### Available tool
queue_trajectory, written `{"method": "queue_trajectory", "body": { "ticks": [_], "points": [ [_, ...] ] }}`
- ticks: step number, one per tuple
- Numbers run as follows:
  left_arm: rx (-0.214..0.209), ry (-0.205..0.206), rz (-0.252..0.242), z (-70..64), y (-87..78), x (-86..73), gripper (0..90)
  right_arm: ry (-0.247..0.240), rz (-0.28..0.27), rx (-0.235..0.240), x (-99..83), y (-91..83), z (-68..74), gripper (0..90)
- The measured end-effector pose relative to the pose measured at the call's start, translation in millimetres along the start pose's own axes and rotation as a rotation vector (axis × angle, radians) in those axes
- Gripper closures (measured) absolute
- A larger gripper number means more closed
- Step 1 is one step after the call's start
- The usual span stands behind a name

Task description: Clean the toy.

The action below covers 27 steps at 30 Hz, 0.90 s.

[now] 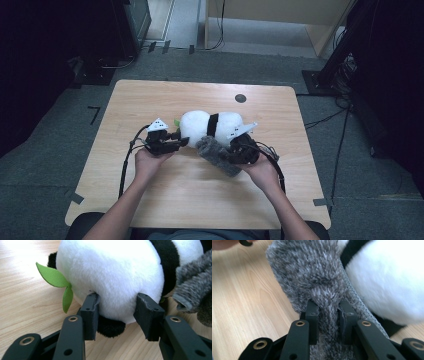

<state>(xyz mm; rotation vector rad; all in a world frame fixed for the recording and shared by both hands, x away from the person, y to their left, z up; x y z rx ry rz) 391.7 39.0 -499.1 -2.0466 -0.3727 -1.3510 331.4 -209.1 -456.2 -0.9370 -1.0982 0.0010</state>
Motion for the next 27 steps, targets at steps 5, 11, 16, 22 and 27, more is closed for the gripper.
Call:
{"method": "queue_trajectory", "body": {
  "ticks": [5, 11, 16, 22, 27],
  "points": [
    [0.005, 0.004, -0.001, -0.3, 0.4, 0.0, 54.9, -0.004, 0.012, -0.006, -9.6, -5.5, -4.5, 74.8],
    [0.005, 0.005, 0.001, -0.2, 0.3, 0.0, 54.9, 0.024, 0.006, -0.022, -18.3, -16.7, -14.8, 75.2],
    [0.004, 0.004, -0.001, -0.3, 0.4, 0.0, 55.0, 0.046, 0.003, -0.038, -25.6, -25.8, -24.1, 75.1],
    [0.003, 0.001, 0.000, -0.2, 0.5, 0.1, 55.3, 0.075, -0.001, -0.071, -33.6, -36.7, -35.1, 75.3],
    [0.003, 0.000, 0.000, -0.2, 0.5, 0.1, 55.3, 0.075, -0.028, -0.052, -31.5, -43.4, -33.7, 75.9]
  ]
}}
Point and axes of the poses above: each handheld gripper's, and its own axes: y roughly forward along the jaws, x roughly out of its top, z roughly to its left, the point moved 4 cm from there along y, roughly forward along the jaws, and after that the axes turned 11 degrees about -z, right-handed, at the moved point
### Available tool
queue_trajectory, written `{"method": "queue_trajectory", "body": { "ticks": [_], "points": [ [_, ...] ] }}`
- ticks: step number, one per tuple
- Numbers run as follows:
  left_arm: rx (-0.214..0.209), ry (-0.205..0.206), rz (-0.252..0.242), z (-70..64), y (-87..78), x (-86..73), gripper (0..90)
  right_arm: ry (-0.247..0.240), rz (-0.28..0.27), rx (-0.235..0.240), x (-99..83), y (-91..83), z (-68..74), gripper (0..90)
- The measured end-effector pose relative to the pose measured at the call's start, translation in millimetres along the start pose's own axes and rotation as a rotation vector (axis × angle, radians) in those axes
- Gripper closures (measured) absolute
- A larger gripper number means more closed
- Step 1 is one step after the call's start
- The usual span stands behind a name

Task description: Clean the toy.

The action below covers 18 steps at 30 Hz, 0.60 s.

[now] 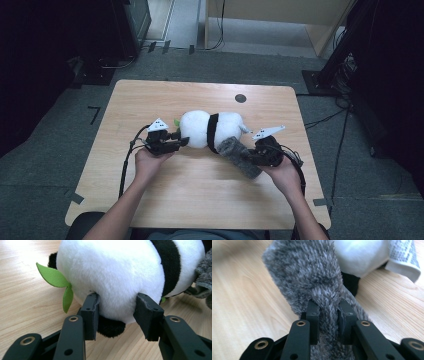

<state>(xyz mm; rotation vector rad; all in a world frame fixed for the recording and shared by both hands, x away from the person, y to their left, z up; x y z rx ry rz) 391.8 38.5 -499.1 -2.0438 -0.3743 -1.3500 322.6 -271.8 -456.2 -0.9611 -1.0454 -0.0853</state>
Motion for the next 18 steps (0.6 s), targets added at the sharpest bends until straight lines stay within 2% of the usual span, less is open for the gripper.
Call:
{"method": "queue_trajectory", "body": {
  "ticks": [4, 9, 13, 18],
  "points": [
    [0.001, -0.002, 0.001, -0.4, -0.1, 0.0, 55.4, -0.026, -0.020, 0.027, 10.3, -4.0, 12.9, 76.3],
    [0.002, -0.003, -0.001, -0.6, 0.0, 0.1, 55.5, -0.068, -0.059, 0.067, 33.9, -2.8, 33.4, 76.2],
    [0.002, -0.003, -0.001, -0.6, 0.0, 0.2, 55.6, -0.090, -0.087, 0.104, 55.9, 9.6, 45.3, 76.3],
    [0.001, -0.001, 0.002, -0.6, -0.3, 0.3, 55.7, -0.107, -0.106, 0.137, 80.5, 34.8, 54.0, 76.4]
  ]
}}
Point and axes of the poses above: each handheld gripper's, and its own axes: y roughly forward along the jaws, x roughly out of its top, z roughly to its left, the point moved 4 cm from there along y, roughly forward along the jaws, and after that the axes turned 11 degrees about -z, right-handed, at the moved point
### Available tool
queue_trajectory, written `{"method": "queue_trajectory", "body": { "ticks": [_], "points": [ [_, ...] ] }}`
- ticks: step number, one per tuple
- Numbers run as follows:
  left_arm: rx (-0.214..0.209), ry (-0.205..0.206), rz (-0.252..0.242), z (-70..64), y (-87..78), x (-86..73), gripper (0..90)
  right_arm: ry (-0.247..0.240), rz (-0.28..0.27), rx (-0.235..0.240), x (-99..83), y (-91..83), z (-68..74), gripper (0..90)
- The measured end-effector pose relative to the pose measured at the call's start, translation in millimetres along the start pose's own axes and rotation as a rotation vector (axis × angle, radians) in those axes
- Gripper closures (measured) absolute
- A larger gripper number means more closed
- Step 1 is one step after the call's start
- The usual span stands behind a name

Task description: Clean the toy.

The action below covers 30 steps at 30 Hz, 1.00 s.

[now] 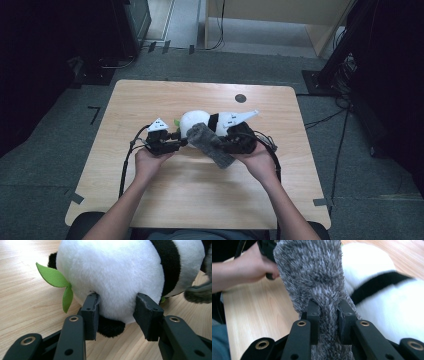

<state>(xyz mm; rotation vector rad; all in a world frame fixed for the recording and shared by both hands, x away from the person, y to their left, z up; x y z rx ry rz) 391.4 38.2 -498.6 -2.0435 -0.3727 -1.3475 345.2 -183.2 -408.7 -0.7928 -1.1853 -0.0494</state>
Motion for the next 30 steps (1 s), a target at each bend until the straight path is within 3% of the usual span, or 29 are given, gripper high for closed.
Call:
{"method": "queue_trajectory", "body": {
  "ticks": [7, 12, 30],
  "points": [
    [0.001, 0.000, -0.003, -0.3, 0.2, 0.2, 55.8, 0.032, -0.012, 0.026, 11.0, 32.5, -6.3, 76.4],
    [0.001, 0.002, -0.003, -0.3, 0.1, 0.2, 55.8, 0.056, 0.030, 0.026, 3.2, 46.5, -12.0, 76.4],
    [0.003, 0.005, -0.004, -0.1, 0.7, 0.2, 55.9, 0.056, 0.098, 0.005, -32.2, 27.3, -18.8, 76.0]
  ]
}}
Point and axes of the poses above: each handheld gripper's, and its own axes: y roughly forward along the jaws, x roughly out of its top, z roughly to its left, the point moved 4 cm from there along y, roughly forward along the jaws, and after that the axes turned 11 degrees about -z, right-handed, at the moved point
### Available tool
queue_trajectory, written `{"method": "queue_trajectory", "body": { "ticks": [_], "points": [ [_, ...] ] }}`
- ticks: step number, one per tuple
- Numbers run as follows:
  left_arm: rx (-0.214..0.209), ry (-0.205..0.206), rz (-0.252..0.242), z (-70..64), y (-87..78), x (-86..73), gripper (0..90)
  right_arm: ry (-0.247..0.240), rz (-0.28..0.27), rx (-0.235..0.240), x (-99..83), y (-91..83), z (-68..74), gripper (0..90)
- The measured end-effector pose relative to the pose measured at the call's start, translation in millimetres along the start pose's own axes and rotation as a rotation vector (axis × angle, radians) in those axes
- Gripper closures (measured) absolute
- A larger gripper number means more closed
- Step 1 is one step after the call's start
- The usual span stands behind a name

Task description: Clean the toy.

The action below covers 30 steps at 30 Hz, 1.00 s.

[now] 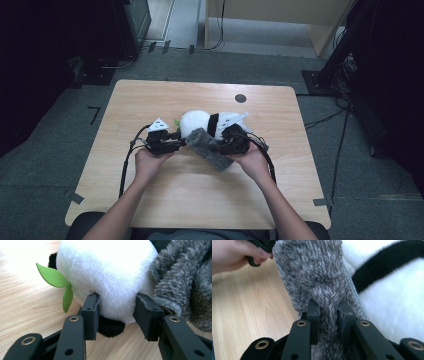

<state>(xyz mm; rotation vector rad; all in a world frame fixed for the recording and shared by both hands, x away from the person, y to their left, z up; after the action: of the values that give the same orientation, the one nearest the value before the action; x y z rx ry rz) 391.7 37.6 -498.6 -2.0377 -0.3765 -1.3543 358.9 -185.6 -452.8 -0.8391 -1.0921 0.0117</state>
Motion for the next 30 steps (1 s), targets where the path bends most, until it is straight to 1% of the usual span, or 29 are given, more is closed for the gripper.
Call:
{"method": "queue_trajectory", "body": {
  "ticks": [7, 17, 23, 30],
  "points": [
    [0.006, 0.013, 0.002, -0.7, 0.0, 0.1, 55.9, 0.007, 0.010, -0.015, -14.0, -14.0, -5.4, 76.0],
    [0.005, 0.012, 0.002, -1.1, 0.2, 0.4, 55.9, 0.015, -0.004, -0.039, -33.9, -33.7, -15.2, 74.9],
    [0.003, 0.012, 0.003, -1.1, 0.4, 0.3, 55.9, 0.041, -0.005, -0.057, -45.3, -45.2, -24.5, 74.9],
    [0.001, 0.010, 0.002, -1.0, 0.7, 0.3, 56.0, 0.081, -0.017, -0.097, -54.6, -62.0, -37.6, 74.9]
  ]
}}
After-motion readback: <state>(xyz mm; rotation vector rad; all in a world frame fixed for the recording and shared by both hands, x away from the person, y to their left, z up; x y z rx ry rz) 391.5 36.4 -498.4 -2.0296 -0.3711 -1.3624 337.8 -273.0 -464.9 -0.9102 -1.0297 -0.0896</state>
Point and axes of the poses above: each handheld gripper's, and its own axes: y roughly forward along the jaws, x roughly out of its top, z roughly to its left, the point moved 4 cm from there along y, roughly forward along the jaws, and after that the axes turned 11 degrees about -z, right-handed, at the moved point
